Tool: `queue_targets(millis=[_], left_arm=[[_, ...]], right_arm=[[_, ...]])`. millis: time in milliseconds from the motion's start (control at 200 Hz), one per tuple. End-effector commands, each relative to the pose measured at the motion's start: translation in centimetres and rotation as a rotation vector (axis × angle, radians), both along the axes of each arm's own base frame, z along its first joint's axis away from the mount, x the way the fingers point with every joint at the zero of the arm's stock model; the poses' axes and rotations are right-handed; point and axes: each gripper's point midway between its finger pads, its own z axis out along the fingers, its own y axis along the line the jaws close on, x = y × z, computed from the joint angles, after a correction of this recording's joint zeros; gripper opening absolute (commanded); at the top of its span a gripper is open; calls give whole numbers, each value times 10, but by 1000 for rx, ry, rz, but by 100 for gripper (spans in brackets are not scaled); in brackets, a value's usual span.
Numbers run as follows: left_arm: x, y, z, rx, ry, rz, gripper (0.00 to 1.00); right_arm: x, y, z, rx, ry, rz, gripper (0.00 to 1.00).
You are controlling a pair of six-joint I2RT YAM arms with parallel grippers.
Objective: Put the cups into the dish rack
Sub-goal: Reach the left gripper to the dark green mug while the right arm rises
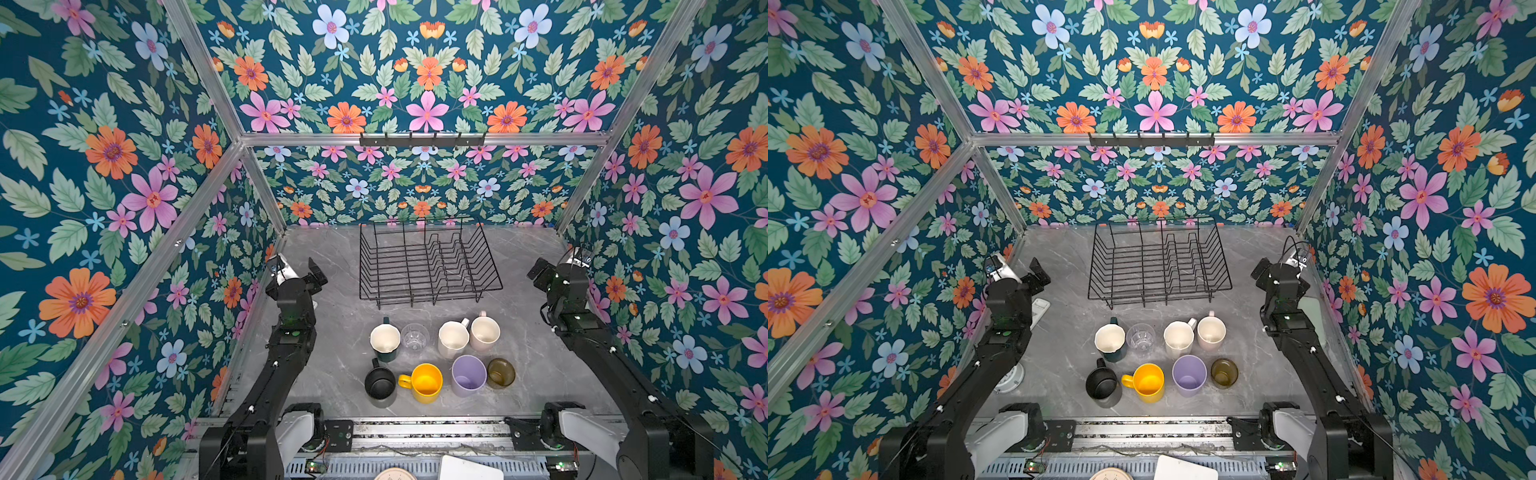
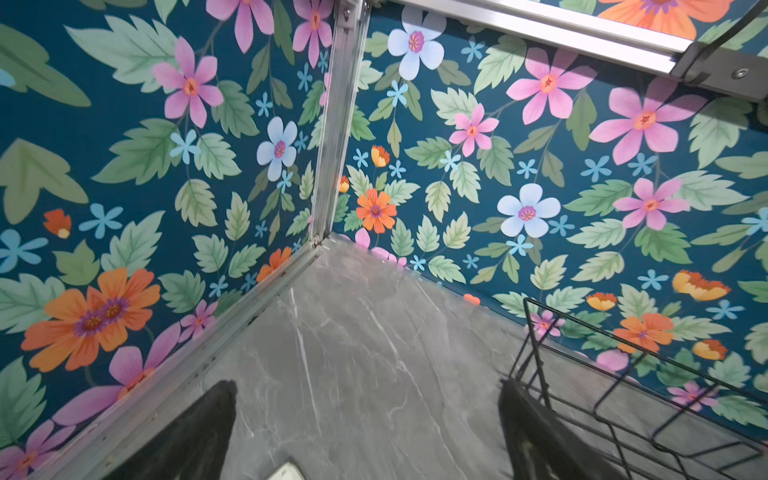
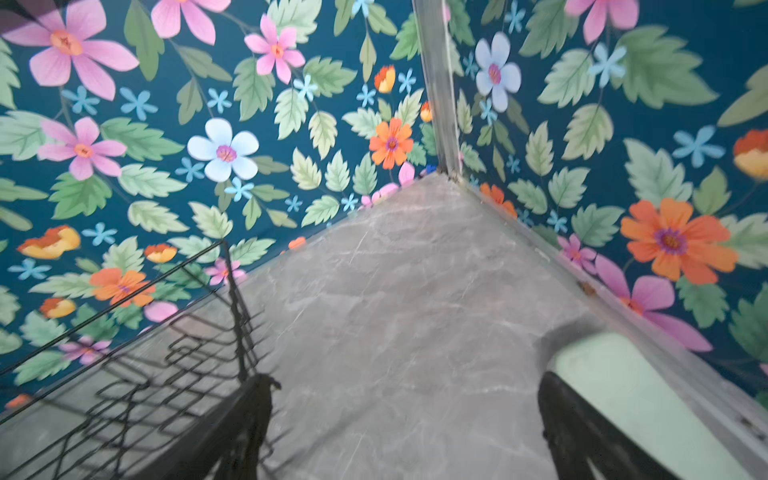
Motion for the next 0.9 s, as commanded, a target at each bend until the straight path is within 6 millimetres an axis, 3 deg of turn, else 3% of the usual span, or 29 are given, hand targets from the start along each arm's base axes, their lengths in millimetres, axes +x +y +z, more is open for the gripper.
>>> queue_targets(millis=[0, 155, 390, 575, 705, 895], left_arm=[[-13, -40, -35, -86, 260, -222, 95], [-35, -83, -46, -181, 437, -462, 87], [-73, -126, -64, -314, 579, -652, 81], [-103, -161, -90, -196, 749, -682, 78], [-123, -168, -107, -171, 854, -680, 74], [-143, -174, -106, -185, 875, -722, 70]], right_arm=[[-17, 21, -25, 105, 132, 94, 99], [-21, 40, -21, 129, 189, 202, 95], [-14, 60, -16, 137, 251, 288, 95], [-4, 76, -15, 113, 277, 328, 95], [0, 80, -14, 113, 294, 339, 95], [1, 84, -13, 112, 300, 352, 94]])
